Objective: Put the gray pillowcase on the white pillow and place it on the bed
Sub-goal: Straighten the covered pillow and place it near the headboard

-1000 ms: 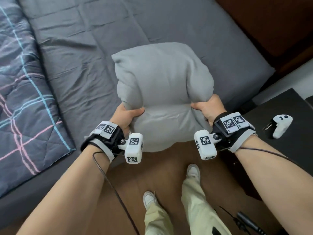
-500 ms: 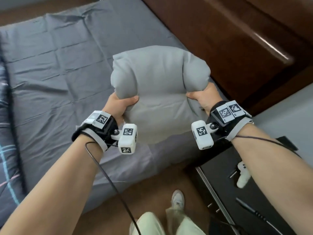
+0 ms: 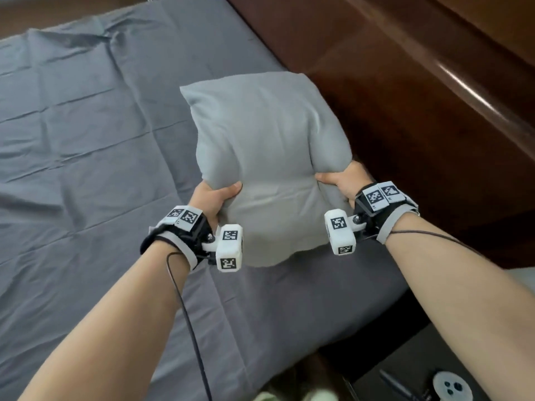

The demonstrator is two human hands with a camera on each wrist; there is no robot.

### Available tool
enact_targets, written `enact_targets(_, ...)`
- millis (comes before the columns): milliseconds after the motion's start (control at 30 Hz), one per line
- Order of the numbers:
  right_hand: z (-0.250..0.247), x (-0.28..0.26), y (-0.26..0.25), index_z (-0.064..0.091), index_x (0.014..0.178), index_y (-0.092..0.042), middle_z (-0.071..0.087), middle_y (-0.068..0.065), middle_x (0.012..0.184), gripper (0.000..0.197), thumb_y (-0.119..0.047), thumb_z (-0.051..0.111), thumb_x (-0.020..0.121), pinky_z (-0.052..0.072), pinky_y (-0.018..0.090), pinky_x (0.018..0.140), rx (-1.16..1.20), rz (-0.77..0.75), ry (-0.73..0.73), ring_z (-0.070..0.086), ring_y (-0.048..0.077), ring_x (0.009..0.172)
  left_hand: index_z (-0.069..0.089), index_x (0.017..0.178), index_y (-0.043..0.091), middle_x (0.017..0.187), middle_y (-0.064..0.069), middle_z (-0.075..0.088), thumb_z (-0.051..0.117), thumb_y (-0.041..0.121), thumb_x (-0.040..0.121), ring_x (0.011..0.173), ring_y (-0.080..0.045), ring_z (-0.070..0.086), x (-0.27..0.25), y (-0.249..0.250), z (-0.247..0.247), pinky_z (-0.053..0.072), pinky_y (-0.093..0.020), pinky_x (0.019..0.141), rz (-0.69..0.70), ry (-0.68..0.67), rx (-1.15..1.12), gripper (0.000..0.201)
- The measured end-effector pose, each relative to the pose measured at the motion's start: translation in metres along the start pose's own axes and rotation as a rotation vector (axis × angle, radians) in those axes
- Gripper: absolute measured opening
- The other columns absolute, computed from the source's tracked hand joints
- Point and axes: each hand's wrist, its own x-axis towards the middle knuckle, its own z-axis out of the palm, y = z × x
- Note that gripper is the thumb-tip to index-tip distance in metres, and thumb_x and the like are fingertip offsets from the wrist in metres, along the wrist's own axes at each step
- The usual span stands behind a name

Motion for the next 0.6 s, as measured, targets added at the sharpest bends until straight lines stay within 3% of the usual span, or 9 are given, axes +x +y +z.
enact_targets(167, -0.002, 0.023, 0.064, 0.069, 0.098, -0.015, 0.072, 0.011, 0.110, 0.033, -0.022, 0.083, 0.069, 0.053, 0.043, 0.095, 0.010, 0.306, -0.159, 0.069, 0.025, 0.096, 0.062, 0.117, 0.012, 0.113, -0.011, 0.070, 0.072, 0.020, 0.081, 0.104, -0.029, 0.067, 0.028, -0.056, -0.013, 0.052, -0.048, 0.094, -0.214, -0.079, 0.120, 0.039)
enact_targets(233, -0.007, 0.014, 0.087, 0.067, 0.101, -0.016, 0.071, 0.012, 0.113, 0.033, -0.030, 0.080, 0.074, 0.051, 0.044, 0.098, 0.084, 0.406, -0.175, 0.069, 0.025, 0.099, 0.060, 0.122, 0.014, 0.108, -0.006, 0.073, 0.068, 0.033, 0.083, 0.101, -0.025, 0.069, 0.026, -0.079, -0.025, 0.054, -0.044, 0.090, -0.290, -0.086, 0.123, 0.044)
enact_targets(367, -0.020, -0.002, 0.120, 0.064, 0.119, -0.016, 0.072, 0.007, 0.112, 0.088, -0.067, 0.080, 0.049, 0.048, 0.045, 0.102, 0.133, 0.598, -0.237, 0.068, 0.025, 0.105, 0.063, 0.114, 0.013, 0.086, -0.004, 0.077, 0.052, 0.053, 0.087, 0.083, -0.021, 0.071, 0.009, -0.102, -0.041, 0.056, -0.037, 0.069, -0.498, 0.023, 0.041, 0.049)
enact_targets(400, -0.023, -0.009, 0.122, 0.064, 0.120, -0.016, 0.072, 0.007, 0.112, 0.084, -0.068, 0.076, 0.054, 0.050, 0.045, 0.098, 0.163, 0.665, -0.283, 0.068, 0.025, 0.104, 0.062, 0.112, 0.013, 0.086, -0.005, 0.075, 0.053, 0.057, 0.085, 0.084, -0.022, 0.068, 0.004, -0.104, -0.043, 0.052, -0.038, 0.066, -0.560, 0.057, 0.030, 0.052)
enact_targets(500, -0.032, -0.027, 0.130, 0.068, 0.111, -0.018, 0.073, 0.008, 0.110, 0.050, -0.056, 0.066, 0.078, 0.057, 0.038, 0.080, 0.259, 0.795, -0.437, 0.071, 0.025, 0.099, 0.051, 0.125, 0.015, 0.111, -0.009, 0.066, 0.058, 0.063, 0.077, 0.097, -0.024, 0.064, -0.010, -0.112, -0.050, 0.051, -0.040, 0.069, -0.663, 0.033, 0.060, 0.068)
enact_targets(600, -0.034, -0.040, 0.136, 0.066, 0.118, -0.013, 0.071, 0.011, 0.115, 0.053, -0.042, 0.076, 0.075, 0.051, 0.044, 0.095, 0.296, 0.744, -0.460, 0.067, 0.028, 0.107, 0.045, 0.137, 0.020, 0.133, -0.007, 0.057, 0.069, 0.067, 0.064, 0.115, -0.026, 0.059, -0.021, -0.119, -0.056, 0.051, -0.042, 0.089, -0.669, 0.027, 0.130, 0.091)
